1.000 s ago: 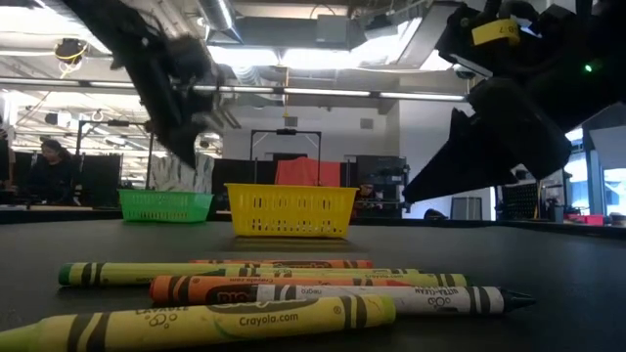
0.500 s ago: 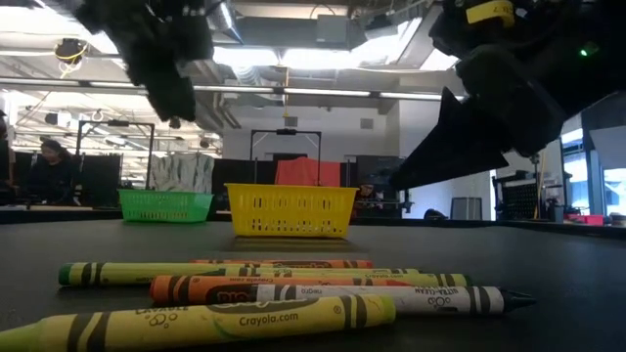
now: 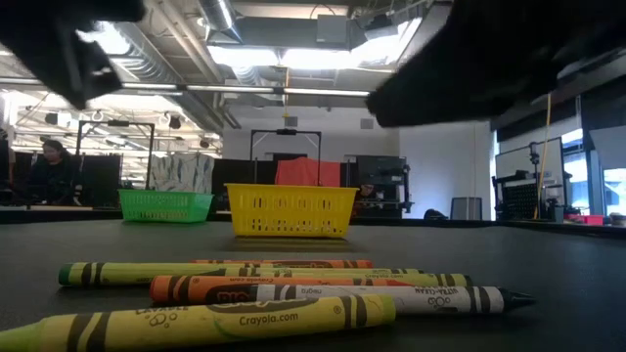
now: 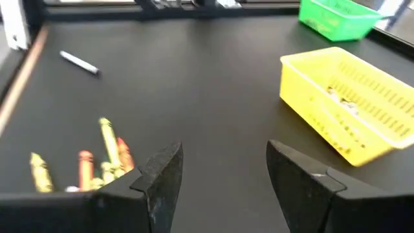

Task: Sort crayons
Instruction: Put the black crayon into the yellow bin

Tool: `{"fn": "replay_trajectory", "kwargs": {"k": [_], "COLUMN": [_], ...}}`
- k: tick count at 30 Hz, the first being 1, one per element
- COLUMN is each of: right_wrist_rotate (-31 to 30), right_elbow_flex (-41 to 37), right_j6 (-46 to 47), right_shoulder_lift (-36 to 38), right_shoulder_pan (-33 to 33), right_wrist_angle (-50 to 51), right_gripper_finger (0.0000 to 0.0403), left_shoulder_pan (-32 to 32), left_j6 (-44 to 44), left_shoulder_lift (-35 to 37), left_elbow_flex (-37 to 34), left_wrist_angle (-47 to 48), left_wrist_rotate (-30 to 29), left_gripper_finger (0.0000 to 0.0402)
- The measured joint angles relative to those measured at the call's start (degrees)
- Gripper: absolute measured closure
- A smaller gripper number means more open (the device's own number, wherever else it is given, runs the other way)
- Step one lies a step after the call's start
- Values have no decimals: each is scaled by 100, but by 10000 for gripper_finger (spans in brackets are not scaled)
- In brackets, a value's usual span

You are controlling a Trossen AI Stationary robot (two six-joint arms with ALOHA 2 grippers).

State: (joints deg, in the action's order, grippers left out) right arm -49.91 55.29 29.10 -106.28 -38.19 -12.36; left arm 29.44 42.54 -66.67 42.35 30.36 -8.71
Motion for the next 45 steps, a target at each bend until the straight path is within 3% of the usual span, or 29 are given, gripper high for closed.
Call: {"fn": "replay_trajectory", "kwargs": {"k": [4, 12, 19, 26, 37, 45], "right_wrist_rotate": [-2, 231, 450, 647, 636, 638], "right_elbow_flex": [2, 2, 412, 909, 962, 962], "right_j6": [-96, -133, -218, -391, -389, -389], "right_shoulder_lift": [-78, -582, -999, -1272, -1329, -1329], "right_shoulder_pan": [-143, -251, -242, -247, -269, -267], "right_wrist_angle": [-576, -2008, -2392, -2315, -2348, -2346], "right_gripper_finger": [181, 181, 181, 181, 181, 181], "left_shoulder_pan": [733, 1852, 2597, 2856, 2990, 2930], "left_j6": [863, 1951, 2191, 2423, 2426, 1798], "left_shoulder_lift": [-431, -1327, -2026, -2501, -2861, -2938], "left_elbow_flex": [0, 0, 0, 2, 11, 20], "left_wrist_angle": [-287, -1029, -1702, -1829, -2079, -2063], "left_wrist_rotate": [-420, -477, -667, -777, -855, -769], "left_gripper_finger": [323, 323, 323, 323, 325, 388]}}
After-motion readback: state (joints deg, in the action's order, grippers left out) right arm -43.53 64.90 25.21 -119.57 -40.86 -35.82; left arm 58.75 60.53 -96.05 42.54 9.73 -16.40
